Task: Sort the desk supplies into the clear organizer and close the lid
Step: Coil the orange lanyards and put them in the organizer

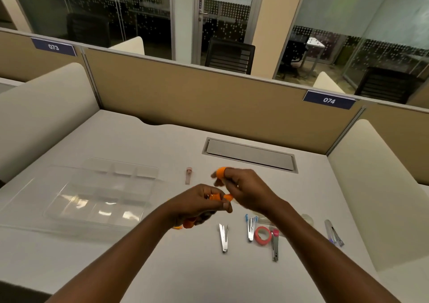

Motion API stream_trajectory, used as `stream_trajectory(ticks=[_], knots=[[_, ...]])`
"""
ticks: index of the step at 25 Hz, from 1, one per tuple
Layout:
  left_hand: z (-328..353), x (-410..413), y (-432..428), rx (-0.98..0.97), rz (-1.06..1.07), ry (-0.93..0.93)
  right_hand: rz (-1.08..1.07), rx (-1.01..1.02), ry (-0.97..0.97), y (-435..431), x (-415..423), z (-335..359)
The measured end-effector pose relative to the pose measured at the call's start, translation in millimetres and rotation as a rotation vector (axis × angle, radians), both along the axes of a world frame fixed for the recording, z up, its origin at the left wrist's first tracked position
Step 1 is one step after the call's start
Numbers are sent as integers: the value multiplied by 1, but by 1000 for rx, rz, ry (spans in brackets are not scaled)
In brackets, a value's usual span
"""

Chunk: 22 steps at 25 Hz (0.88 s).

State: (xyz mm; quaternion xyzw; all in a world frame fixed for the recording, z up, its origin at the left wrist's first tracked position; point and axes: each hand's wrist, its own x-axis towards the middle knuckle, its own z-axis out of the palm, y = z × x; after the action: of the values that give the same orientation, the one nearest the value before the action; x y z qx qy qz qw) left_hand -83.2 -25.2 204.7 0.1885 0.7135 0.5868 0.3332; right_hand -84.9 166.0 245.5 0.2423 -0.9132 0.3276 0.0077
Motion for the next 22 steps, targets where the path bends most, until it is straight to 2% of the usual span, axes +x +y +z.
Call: stream_trajectory(ticks=[1,2,5,7,10,13,15,18,22], knots=[[1,-1,-4,-24,55,44,39,97,-43,4,2,-6],[1,-2,-7,-65,106,101,53,113,-135,8,5,-11],[-4,-1,-16,-209,242,308,104,-76,-587,7,13,-18],[-10,1,-20,-184,302,317,161,-200,-741,2,15,-22],[-16,9,-24,-51,403,172,163,-444,-824,-7,18,-28],[-30,21,-18,60,520,56,25,-644,-925,-28,23,-42],[-41,31,-8,182,603,-131,-78,-704,-963,-48,24,-57],[-60,41,-9,286,771,-454,-149,-630,-951,-71,26,-73],[-82,50,-30,441,747,-623,-143,-433,-938,-90,29,-81]])
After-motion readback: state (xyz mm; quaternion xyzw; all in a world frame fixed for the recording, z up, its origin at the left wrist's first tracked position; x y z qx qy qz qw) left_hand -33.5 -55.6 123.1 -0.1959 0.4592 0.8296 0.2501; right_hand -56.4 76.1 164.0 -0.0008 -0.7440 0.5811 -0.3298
